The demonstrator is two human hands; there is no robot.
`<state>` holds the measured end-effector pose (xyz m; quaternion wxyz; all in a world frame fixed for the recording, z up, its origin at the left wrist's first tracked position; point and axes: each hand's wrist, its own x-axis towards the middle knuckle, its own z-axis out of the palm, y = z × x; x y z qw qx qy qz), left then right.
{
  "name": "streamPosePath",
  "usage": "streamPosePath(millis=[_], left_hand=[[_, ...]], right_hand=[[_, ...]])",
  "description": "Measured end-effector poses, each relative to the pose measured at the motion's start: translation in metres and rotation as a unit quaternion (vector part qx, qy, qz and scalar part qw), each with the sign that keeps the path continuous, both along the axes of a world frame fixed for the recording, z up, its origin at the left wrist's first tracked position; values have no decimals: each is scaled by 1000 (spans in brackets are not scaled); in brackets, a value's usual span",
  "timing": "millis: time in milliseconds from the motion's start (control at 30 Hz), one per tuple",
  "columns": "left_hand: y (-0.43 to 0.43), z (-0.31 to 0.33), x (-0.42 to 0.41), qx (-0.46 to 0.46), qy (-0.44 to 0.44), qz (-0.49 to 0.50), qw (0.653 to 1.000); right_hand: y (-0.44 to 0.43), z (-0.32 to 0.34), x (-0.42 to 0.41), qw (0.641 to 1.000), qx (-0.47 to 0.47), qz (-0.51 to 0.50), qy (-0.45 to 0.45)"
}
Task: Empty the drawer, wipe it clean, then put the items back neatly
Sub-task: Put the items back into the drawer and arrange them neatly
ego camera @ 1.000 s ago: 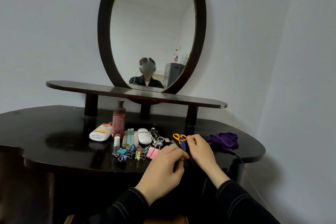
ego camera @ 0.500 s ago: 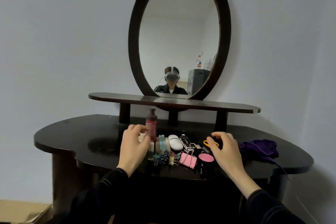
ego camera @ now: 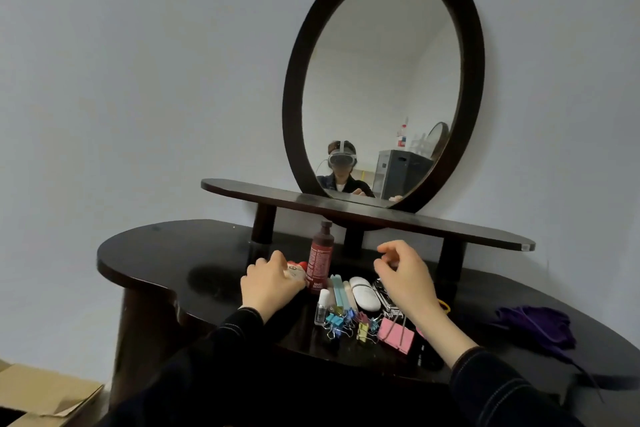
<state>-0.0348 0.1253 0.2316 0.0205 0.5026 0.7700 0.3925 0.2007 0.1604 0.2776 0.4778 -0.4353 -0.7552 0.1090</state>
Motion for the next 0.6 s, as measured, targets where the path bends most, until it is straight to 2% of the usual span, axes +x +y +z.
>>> streamPosePath(millis=[233, 333, 467, 600], left_hand=[[-2, -4, -6, 61, -87, -2, 994], [1, -7, -7, 90, -92, 7, 992], [-2, -5, -8, 117, -135, 17, 984], [-2, -5, -17, 160, -227, -13, 961]], right_hand=[[34, 14, -76, 974, -205, 97, 16], [50, 8, -98, 959, -256, 123, 28], [59, -4, -110, 966, -221, 134, 24], [47, 1, -103, 973, -150, 147, 95]])
